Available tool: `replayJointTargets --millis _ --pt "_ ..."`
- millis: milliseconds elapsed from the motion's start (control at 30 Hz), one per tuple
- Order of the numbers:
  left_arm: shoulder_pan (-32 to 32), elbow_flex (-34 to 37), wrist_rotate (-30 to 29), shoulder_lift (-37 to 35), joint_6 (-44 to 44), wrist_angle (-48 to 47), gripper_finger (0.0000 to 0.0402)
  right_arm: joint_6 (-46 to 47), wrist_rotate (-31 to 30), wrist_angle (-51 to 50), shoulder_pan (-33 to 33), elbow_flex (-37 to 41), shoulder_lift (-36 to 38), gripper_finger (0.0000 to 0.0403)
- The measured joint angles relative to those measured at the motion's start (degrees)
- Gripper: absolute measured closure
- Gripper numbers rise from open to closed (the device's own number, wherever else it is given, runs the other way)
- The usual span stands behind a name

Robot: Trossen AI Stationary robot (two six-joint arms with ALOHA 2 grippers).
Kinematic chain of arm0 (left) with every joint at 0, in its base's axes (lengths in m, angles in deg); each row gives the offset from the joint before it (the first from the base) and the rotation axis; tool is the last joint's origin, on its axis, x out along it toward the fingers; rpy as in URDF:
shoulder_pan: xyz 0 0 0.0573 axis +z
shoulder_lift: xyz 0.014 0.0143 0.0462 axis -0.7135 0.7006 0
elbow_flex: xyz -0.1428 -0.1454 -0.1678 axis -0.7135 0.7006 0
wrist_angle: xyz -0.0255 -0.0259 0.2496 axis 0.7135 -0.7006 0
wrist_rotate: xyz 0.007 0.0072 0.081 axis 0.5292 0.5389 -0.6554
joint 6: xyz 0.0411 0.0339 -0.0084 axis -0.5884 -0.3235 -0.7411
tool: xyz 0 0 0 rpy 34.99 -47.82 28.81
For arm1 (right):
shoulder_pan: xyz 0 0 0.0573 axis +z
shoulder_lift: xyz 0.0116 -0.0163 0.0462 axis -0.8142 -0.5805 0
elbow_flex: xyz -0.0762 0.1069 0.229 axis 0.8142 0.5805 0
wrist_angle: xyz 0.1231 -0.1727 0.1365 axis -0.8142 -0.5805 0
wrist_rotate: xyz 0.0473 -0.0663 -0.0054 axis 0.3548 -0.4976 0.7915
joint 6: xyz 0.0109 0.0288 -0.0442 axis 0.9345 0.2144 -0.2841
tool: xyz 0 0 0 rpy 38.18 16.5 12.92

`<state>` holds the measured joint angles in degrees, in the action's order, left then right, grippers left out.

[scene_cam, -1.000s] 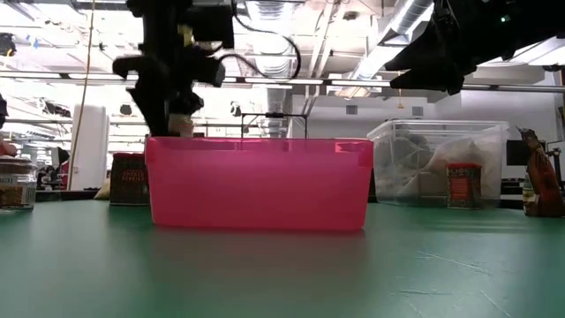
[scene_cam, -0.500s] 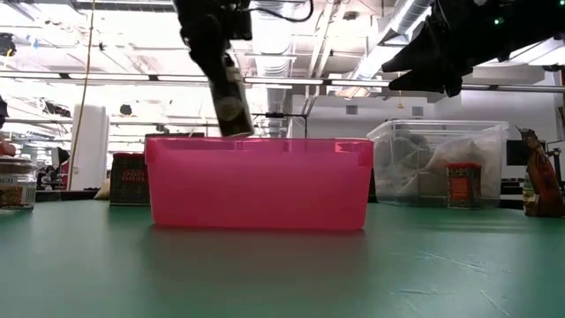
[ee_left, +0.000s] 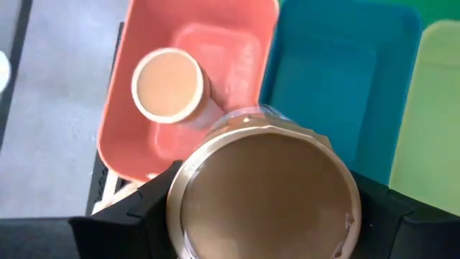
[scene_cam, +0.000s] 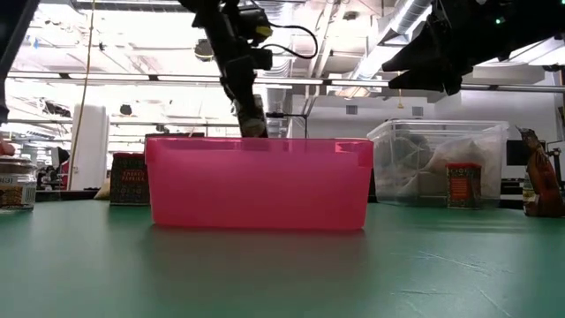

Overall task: Sort spices by type
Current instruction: Put the left gold spice bottle into the orange bin

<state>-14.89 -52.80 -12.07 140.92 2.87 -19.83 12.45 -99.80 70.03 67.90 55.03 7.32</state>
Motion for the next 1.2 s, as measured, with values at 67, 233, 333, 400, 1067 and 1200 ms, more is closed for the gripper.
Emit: replayJointTargets --millis 67,233,333,400,1067,1200 --pt "0.7 -2.0 1.3 1.8 -0.1 -1.0 0.0134 -0.1 0.0 0.0 0.0 0.0 0.0 0.0117" --pt "2.2 -5.0 2.2 5.9 -1.5 -6.3 0.0134 0.1 0.0 0.0 0.0 0.0 0.0 0.0117" --pt "2.8 -5.7 1.8 7.3 -2.0 -6.1 0.0134 0.2 0.0 0.0 0.0 0.0 0.0 0.0117" --pt "3.1 -5.7 0.8 7.6 -2.0 -5.2 0.0134 0.2 0.0 0.0 0.0 0.0 0.0 0.0117" --pt "5.2 -5.1 -4.6 7.4 -2.3 -1.0 0.0096 0.4 0.0 0.9 0.6 0.0 0.0 0.0117" --pt "5.2 -5.1 -4.2 7.4 -1.9 -1.5 0.0094 0.3 0.0 0.9 1.3 0.0 0.0 0.0117"
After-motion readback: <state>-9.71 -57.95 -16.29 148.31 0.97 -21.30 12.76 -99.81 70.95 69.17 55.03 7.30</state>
